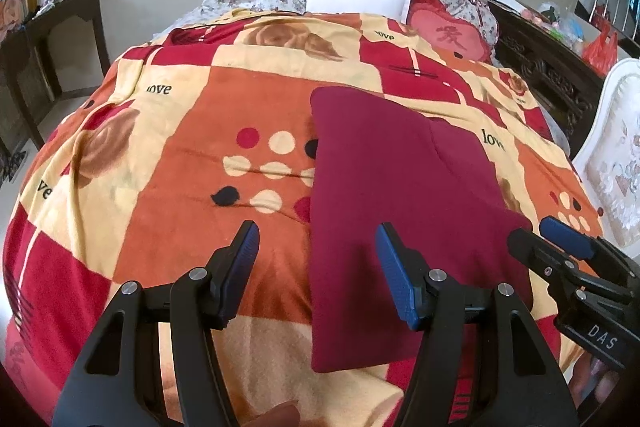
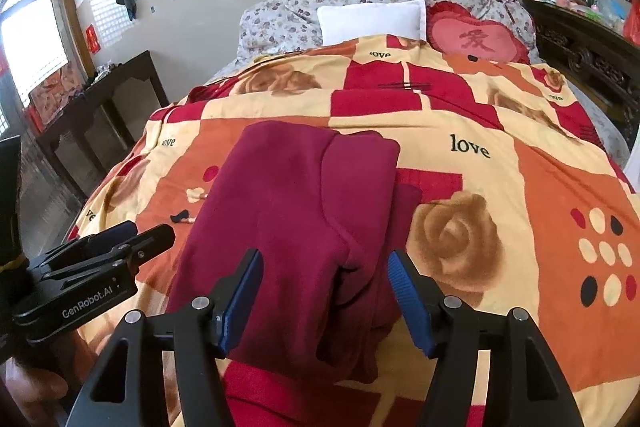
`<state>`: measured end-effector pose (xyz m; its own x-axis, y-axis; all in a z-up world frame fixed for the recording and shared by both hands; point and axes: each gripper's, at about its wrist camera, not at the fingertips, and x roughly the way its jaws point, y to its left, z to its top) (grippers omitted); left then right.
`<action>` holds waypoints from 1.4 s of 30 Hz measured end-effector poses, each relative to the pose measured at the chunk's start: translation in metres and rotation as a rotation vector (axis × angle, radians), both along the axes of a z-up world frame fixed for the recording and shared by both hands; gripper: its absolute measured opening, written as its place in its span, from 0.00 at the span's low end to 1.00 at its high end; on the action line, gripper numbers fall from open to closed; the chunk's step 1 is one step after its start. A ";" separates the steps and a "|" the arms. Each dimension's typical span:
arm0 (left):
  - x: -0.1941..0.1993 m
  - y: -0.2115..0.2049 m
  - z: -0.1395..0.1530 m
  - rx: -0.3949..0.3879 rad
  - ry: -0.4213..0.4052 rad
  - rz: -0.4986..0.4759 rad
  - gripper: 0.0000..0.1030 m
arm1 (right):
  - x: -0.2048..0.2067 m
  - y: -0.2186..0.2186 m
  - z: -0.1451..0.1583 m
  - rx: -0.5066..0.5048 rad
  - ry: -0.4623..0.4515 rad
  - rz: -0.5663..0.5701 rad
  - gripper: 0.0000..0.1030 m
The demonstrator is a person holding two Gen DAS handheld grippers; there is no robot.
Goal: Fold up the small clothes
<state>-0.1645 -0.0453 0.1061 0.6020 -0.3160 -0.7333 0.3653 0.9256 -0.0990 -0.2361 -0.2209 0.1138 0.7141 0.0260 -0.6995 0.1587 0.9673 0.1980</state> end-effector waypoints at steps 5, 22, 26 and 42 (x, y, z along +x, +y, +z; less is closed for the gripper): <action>0.001 -0.001 -0.003 0.011 0.005 0.002 0.58 | 0.001 -0.005 -0.002 0.011 0.003 -0.010 0.61; 0.002 -0.009 -0.004 0.033 0.008 -0.010 0.58 | 0.004 -0.005 -0.007 0.019 0.023 -0.012 0.61; 0.001 -0.010 -0.005 0.028 0.006 -0.008 0.58 | 0.004 -0.004 -0.006 0.015 0.018 -0.012 0.61; 0.005 -0.009 -0.010 0.028 0.016 -0.014 0.58 | 0.008 0.001 -0.008 0.014 0.032 -0.003 0.61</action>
